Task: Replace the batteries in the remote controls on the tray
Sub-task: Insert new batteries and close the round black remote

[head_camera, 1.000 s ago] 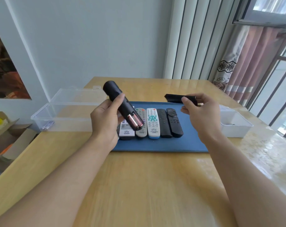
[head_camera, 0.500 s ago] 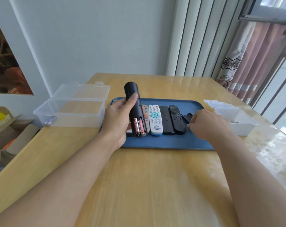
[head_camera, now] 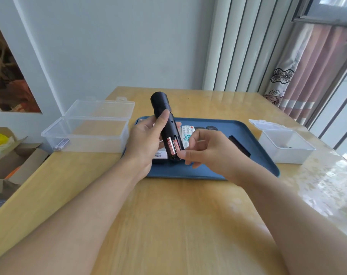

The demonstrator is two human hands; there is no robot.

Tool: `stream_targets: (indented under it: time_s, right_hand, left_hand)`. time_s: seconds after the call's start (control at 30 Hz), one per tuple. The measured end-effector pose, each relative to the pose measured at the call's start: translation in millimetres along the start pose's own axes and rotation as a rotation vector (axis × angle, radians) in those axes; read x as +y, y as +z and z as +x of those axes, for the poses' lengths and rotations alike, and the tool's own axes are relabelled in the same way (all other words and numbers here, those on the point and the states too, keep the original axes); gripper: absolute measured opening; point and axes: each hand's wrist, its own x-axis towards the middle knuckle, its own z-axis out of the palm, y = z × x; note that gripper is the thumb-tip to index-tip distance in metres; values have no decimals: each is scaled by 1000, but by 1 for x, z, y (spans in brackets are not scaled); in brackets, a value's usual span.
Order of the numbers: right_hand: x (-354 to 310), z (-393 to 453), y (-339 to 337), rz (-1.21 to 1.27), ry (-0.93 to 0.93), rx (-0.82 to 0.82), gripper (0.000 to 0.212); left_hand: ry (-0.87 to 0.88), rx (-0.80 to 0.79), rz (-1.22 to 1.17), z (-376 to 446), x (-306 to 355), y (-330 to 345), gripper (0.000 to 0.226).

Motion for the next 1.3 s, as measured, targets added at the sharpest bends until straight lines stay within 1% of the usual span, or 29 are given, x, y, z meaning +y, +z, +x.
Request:
stream_targets:
  time_s: [0.07,0.13,0.23,0.3,0.33,0.4,0.47,0.6,0.7,0.8,0.83,0.9,0.93,1.0,1.07,1.17,1.3]
  right_hand:
    - [0,0,0,78,-3,58,27]
    - [0,0,1,53,-30,118,22]
    - [4,1,6,-243,-162,265,9]
    - [9,4,8,-389,-285,361,7]
    - [12,5,9,-435,-343,379,8]
    - [16,7,9,-494,-419,368,16]
    - [17,7,9,-528,-456,336,22]
    - [17,7,5,-600,-509,323,14]
    - [16,6,6,-788,-701,352,7]
    - [16,5,6,-929,-862,349,8]
    - [16,5,6,-946,-878,346,9]
    - [17,6,5,-925,-854,347,8]
    - [18,6,4,-879,-815,358,8]
    - [18,7,3,-751,-713,375,16]
    - [18,8,4,-694,-661,375,21]
    - [17,10,6,-666,-643,381,20]
    - [20,12,5,-664,-667,394,21]
  left_hand:
    - [-58,-88,-3,-2,-2,2,33]
    - [-91,-144,3,-4,-4,5,35]
    - [-124,-172,-126,-7,-2,7,30]
    - [-132,-171,-163,-6,-1,6,31]
    - [-132,-171,-158,-5,-2,5,31]
    - [-134,-186,-130,-5,-5,6,33]
    - [-150,-208,-118,-5,-7,6,33]
    - [-190,-209,-123,-5,-9,6,28]
    - [-220,-195,-137,-5,-9,5,31]
    - [-262,-179,-168,-6,-9,7,36]
    - [-275,-173,-177,-6,-9,7,37]
    - [-289,-171,-192,-7,-8,8,38]
    - [-294,-172,-197,-7,-7,8,40]
    - [-295,-180,-208,-9,-6,9,42]
    - [-291,-201,-228,-9,-5,9,44]
    - [-289,-221,-251,-10,-2,8,46]
    - [-278,-190,-287,-8,-2,9,46]
